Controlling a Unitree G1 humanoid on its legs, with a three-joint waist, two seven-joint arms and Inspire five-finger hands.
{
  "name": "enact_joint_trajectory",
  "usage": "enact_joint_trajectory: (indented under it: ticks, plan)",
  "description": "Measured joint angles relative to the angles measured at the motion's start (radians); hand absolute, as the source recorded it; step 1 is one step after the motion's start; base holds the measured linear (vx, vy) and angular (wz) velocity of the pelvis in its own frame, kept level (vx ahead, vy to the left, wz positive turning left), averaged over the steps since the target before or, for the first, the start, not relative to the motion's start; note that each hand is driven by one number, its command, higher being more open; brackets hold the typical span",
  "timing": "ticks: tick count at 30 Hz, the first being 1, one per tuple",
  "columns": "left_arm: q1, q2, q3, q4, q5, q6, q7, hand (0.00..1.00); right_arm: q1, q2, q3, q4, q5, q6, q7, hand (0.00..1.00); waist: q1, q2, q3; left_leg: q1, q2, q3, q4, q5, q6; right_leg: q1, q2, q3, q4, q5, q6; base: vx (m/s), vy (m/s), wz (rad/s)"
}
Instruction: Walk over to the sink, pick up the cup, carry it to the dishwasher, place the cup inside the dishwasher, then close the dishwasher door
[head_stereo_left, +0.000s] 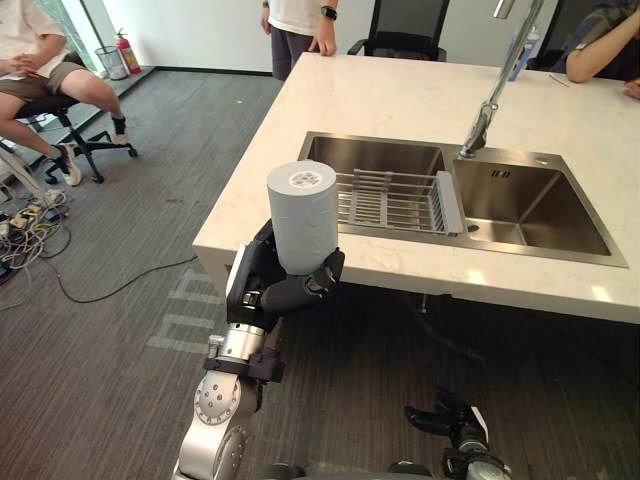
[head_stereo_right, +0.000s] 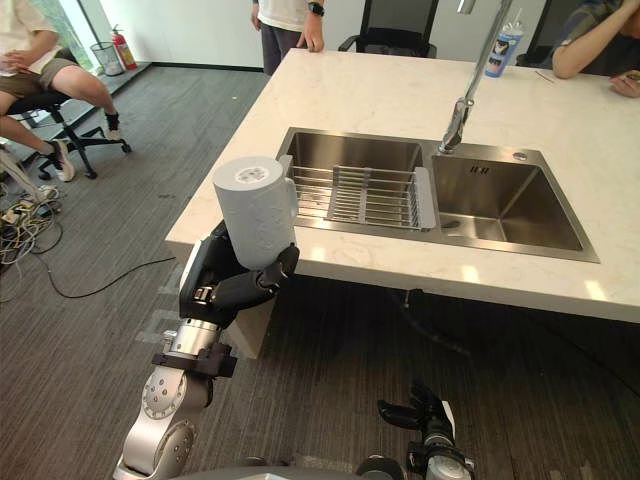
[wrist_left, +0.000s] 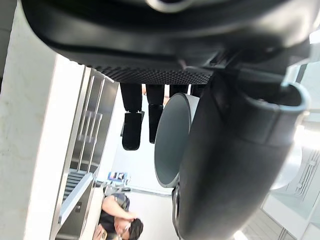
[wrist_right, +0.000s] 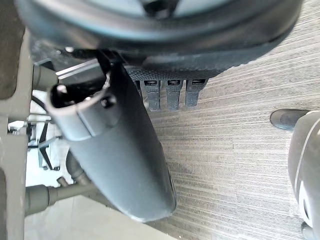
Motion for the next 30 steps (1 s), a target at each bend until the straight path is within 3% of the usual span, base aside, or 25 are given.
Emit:
enact_joint_trajectory:
  ticks: [4,5,6,8,10,12,15,17,18,19,20,22,25,27,29,30]
  plan:
    - [0.004,-0.017,0.011,-0.004,0.002,0.0,0.002,0.3,-0.005,-0.011,0.03,0.0,-0.017,0.0,-0.005,0.9,0.01,-0.002,-0.005,-0.044,-0.004,-0.093,-0.004,0.032,-0.022,0.026,0.007,-0.096,-0.018,-0.003,0.004,-0.01,-0.105,0.76]
    - [0.005,-0.028,0.027,-0.004,0.001,0.0,0.006,0.3,-0.016,-0.011,0.03,0.0,-0.018,0.0,-0.005,0.9,0.017,-0.004,-0.004,-0.056,-0.002,-0.076,-0.02,0.055,-0.038,0.039,0.003,-0.137,-0.024,0.003,0.014,-0.03,-0.066,1.02]
    - [0.006,-0.029,0.038,-0.004,0.001,0.0,0.007,0.3,-0.022,-0.012,0.029,0.0,-0.018,-0.001,-0.008,0.9,0.016,-0.005,-0.003,-0.059,0.013,-0.026,-0.032,0.059,-0.025,0.046,-0.007,-0.163,-0.029,0.007,0.018,-0.05,-0.044,0.89]
    - [0.014,-0.046,0.069,-0.011,-0.002,-0.001,0.02,0.3,-0.045,-0.024,0.031,-0.004,-0.025,-0.005,-0.025,0.9,0.022,-0.005,-0.003,-0.07,0.173,0.362,0.042,0.033,0.033,0.083,-0.002,-0.247,-0.043,0.007,0.025,-0.02,-0.046,1.0]
    - [0.018,-0.052,0.065,-0.012,-0.003,-0.002,0.02,0.3,-0.059,-0.05,0.033,-0.004,-0.026,-0.004,-0.04,0.9,0.009,0.008,-0.004,-0.087,0.215,0.545,0.107,0.033,0.025,0.112,-0.007,-0.322,-0.037,-0.003,0.038,0.01,0.068,1.34]
    - [0.042,-0.052,0.075,-0.021,-0.009,-0.014,0.022,0.3,-0.089,-0.056,0.033,-0.005,-0.026,-0.004,-0.051,0.9,0.017,0.0,-0.001,-0.099,0.181,0.513,0.089,0.026,0.039,0.113,-0.034,-0.324,-0.013,-0.026,0.048,-0.02,0.151,0.95]
    - [0.104,-0.05,0.109,-0.024,-0.032,-0.014,0.035,0.3,-0.148,-0.039,0.039,-0.006,-0.039,-0.004,-0.053,0.9,0.026,-0.027,0.016,-0.112,0.129,0.472,0.118,-0.024,0.061,0.098,-0.122,-0.343,0.122,-0.107,0.035,-0.03,0.166,0.56]
    - [0.122,-0.048,0.111,-0.025,-0.039,-0.013,0.041,0.3,-0.156,-0.036,0.048,-0.022,-0.054,-0.004,-0.051,0.9,0.024,-0.028,0.018,-0.128,0.096,0.428,0.146,-0.053,0.081,0.081,-0.171,-0.314,0.234,-0.12,0.001,0.04,0.187,0.96]
    - [0.125,-0.047,0.107,-0.042,-0.038,-0.006,0.042,0.3,-0.157,-0.032,0.069,-0.034,-0.066,-0.002,-0.047,0.9,0.012,-0.029,0.027,-0.127,0.058,0.355,0.15,-0.064,0.099,0.005,-0.211,-0.166,0.429,-0.074,-0.065,0.07,0.158,1.09]
    - [0.125,-0.045,0.107,-0.046,-0.038,-0.006,0.042,0.3,-0.157,-0.029,0.073,-0.034,-0.067,-0.002,-0.046,0.9,0.01,-0.03,0.029,-0.126,0.052,0.34,0.15,-0.065,0.102,-0.004,-0.21,-0.137,0.458,-0.058,-0.08,0.12,0.127,1.49]
    - [0.125,-0.042,0.105,-0.059,-0.038,-0.007,0.042,0.3,-0.154,-0.017,0.083,-0.036,-0.074,-0.002,-0.045,0.9,-0.003,-0.02,0.035,-0.124,0.041,0.282,0.15,-0.069,0.108,-0.032,-0.177,-0.038,0.497,-0.106,-0.052,0.13,0.042,1.12]
    - [0.121,-0.043,0.112,-0.071,-0.04,-0.013,0.043,0.3,-0.153,-0.008,0.098,-0.049,-0.074,-0.003,-0.043,0.9,-0.012,-0.018,0.039,-0.124,0.024,0.203,0.146,-0.067,0.106,-0.066,-0.101,0.077,0.464,-0.17,-0.046,0.19,0.055,1.37]
    - [0.112,-0.04,0.113,-0.071,-0.061,-0.023,0.049,0.3,-0.137,-0.008,0.109,-0.103,-0.075,-0.003,-0.043,0.9,-0.012,-0.018,0.039,-0.118,-0.029,0.083,0.153,-0.057,0.102,-0.128,0.012,0.301,0.309,-0.201,-0.024,0.2,-0.02,1.32]
    - [0.108,-0.039,0.113,-0.071,-0.065,-0.025,0.05,0.3,-0.125,-0.007,0.111,-0.131,-0.075,-0.003,-0.043,0.9,-0.011,-0.016,0.04,-0.113,-0.044,0.036,0.167,-0.064,0.09,-0.135,0.03,0.324,0.238,-0.192,-0.011,0.21,-0.117,1.18]
    - [0.112,-0.04,0.116,-0.07,-0.073,-0.038,0.051,0.3,-0.104,-0.005,0.131,-0.178,-0.075,-0.004,-0.041,0.9,0.021,-0.03,0.032,-0.101,-0.049,-0.009,0.192,-0.082,0.059,-0.128,0.038,0.286,0.13,-0.07,0.015,0.21,-0.191,0.91]
    - [0.117,-0.043,0.116,-0.068,-0.074,-0.038,0.051,0.3,-0.103,-0.006,0.134,-0.182,-0.075,-0.005,-0.04,0.9,0.02,-0.024,0.028,-0.102,-0.041,-0.027,0.201,-0.09,0.046,-0.109,0.045,0.279,0.118,-0.067,0.036,0.2,-0.232,0.71]
